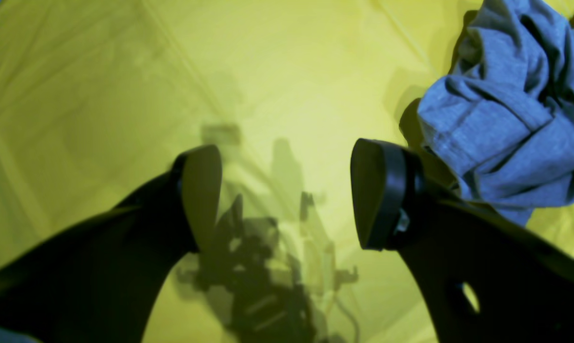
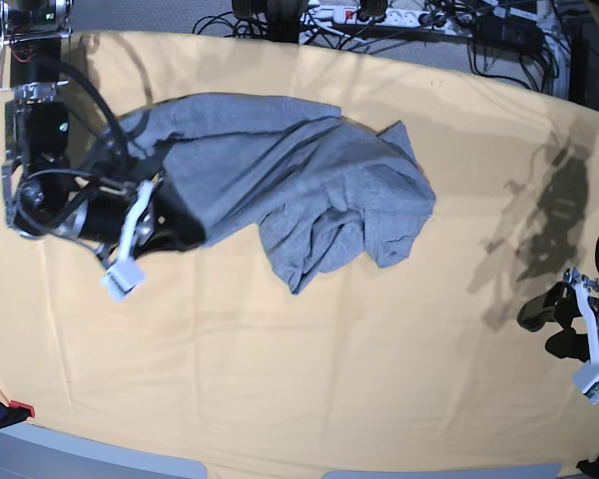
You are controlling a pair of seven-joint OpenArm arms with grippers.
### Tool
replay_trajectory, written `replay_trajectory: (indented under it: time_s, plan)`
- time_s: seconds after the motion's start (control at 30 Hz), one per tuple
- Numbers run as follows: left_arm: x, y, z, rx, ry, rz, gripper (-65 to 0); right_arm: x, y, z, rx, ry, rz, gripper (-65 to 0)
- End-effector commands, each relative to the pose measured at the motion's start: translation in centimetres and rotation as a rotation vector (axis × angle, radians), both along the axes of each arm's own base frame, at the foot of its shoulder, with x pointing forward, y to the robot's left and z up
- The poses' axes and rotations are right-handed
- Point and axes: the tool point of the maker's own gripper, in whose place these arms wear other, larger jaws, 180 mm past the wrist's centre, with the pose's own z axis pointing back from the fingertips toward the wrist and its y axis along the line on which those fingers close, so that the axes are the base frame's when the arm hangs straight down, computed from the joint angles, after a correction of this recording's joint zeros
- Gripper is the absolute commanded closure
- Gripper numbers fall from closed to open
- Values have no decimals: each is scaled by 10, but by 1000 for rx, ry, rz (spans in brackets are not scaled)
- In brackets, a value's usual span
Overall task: Layout the t-shirt on the table in an organized manner, then fold the t-shirt properly
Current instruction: 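Pull the shirt edge outward with the right gripper and release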
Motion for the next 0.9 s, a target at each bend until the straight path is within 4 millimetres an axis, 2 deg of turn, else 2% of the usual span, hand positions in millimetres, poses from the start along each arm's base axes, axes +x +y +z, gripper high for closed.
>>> replay_trajectory:
  time_s: [0.0, 0.07, 0.2, 0.3, 0.43, 0.73, 0.8, 0.87]
  plan:
    - [5, 5, 20, 4, -57, 10, -432, 16, -14, 30, 32, -95, -42, 0]
    - [5, 7, 20, 12, -57, 14, -432, 28, -40, 49, 48, -154, -129, 0]
    - [6, 7, 20, 10, -56, 15, -432, 39, -91, 76, 55, -246, -295, 0]
    - [6, 7, 20, 9, -57, 15, -432, 50, -134, 82, -23, -303, -464, 0]
    - [6, 7, 20, 10, -56, 15, -432, 61, -184, 75, -155, -305, -712, 0]
    - [6, 7, 19, 11, -56, 16, -432, 54, -254, 62, -394, -256, -1041, 0]
    - [6, 7, 19, 11, -56, 16, -432, 50, -262, 58, -417, -231, -1076, 0]
    - [6, 7, 20, 12, -56, 16, -432, 51, -258, 52, -427, -221, -1037, 0]
